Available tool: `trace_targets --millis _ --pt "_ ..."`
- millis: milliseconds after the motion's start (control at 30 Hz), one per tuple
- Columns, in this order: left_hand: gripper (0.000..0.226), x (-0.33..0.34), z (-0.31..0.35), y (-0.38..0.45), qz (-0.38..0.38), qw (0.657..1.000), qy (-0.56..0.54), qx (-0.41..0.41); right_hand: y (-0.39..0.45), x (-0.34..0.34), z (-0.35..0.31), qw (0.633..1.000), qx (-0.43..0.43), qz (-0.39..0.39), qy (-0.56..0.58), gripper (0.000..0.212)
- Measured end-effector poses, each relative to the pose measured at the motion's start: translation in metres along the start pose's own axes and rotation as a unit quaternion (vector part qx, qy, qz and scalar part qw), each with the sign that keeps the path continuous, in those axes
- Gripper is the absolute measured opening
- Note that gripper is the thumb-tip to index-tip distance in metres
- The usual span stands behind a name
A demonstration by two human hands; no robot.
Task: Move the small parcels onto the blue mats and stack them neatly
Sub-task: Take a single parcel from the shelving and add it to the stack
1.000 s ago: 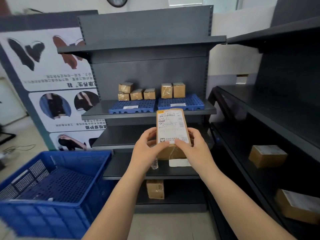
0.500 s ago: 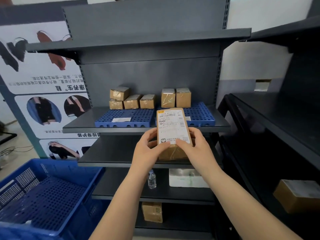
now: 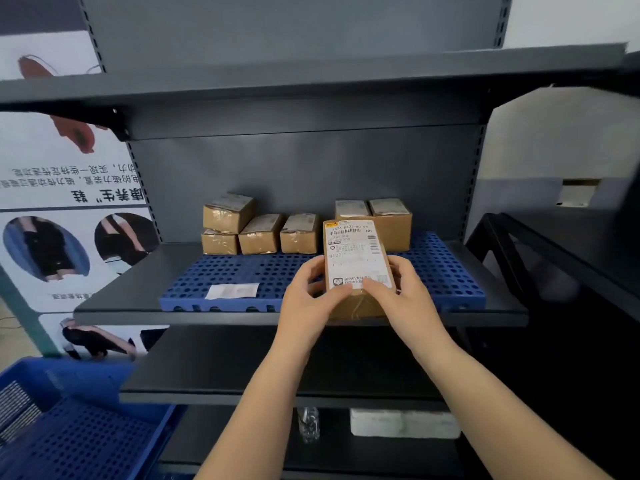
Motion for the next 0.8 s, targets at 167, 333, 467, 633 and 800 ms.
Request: trace_targets --millis 167,333,467,633,800 --pt "0.044 -0.021 -0.019 0.05 0.013 1.0 0.012 -0.01 0.047 0.032 0.012 1.0 0.004 -0.013 0.005 0.056" --pt "0.048 -0.043 -0.038 0.092 0.042 0.998 0.039 -0.028 0.091 0.06 0.021 0.999 0.01 -0.049 0.007 0.064" --pt "0.05 -0.06 -0.049 0.125 0.072 0.995 0.06 -0.028 0.127 0.084 0.025 0.995 0.02 -0.092 0.029 0.069" --pt "0.034 -0.076 -0.057 0.16 0.115 0.992 0.047 -0.034 0.168 0.112 0.027 0.987 0.019 -0.144 0.068 0.05" --pt "0.04 -0.097 -0.065 0.186 0.159 0.984 0.073 -0.033 0.201 0.139 0.031 0.98 0.026 -0.169 0.096 0.039"
Point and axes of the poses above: each hand's wrist, its own y-axis towards the middle knuckle, its own x-axis out of the palm, z = x × y, the point moved 6 cm from there along y, towards the middle knuckle, and after that the axes turned 15 degrees about y, right-handed, at the moved point
